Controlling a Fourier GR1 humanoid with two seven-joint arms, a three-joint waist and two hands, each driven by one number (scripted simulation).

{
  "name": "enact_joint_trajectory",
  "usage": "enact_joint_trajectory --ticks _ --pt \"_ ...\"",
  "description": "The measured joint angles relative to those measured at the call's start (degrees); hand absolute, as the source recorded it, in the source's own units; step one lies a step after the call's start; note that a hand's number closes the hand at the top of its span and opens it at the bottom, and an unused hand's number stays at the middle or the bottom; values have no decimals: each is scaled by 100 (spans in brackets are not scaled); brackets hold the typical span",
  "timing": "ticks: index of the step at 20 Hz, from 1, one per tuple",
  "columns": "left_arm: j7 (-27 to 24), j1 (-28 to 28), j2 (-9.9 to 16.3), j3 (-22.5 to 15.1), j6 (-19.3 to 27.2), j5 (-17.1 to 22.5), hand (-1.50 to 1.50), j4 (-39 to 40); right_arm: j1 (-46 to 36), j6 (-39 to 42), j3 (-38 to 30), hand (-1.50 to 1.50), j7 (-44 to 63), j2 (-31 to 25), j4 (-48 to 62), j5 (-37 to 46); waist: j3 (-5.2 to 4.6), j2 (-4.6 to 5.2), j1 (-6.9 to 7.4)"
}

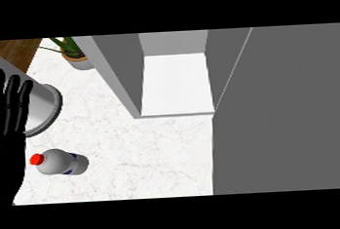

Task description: Pick up the bottled water, place it into the cabinet and close the cabinet

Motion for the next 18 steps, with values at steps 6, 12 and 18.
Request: enact_joint_trajectory --ticks 6,12,18 --pt "-192 1016 197 491 -413 580 -150 -695 869 97 79 -150 125 -4 -378 109 -56 -50 31" --pt "514 1967 -79 797 -528 1922 -150 -1118 1808 530 486 -150 499 48 -1000 -561 -70 -80 46" --pt "716 2960 -132 1277 -954 2588 -150 -1430 2741 862 524 -150 632 -58 -1797 -945 -70 -82 37"
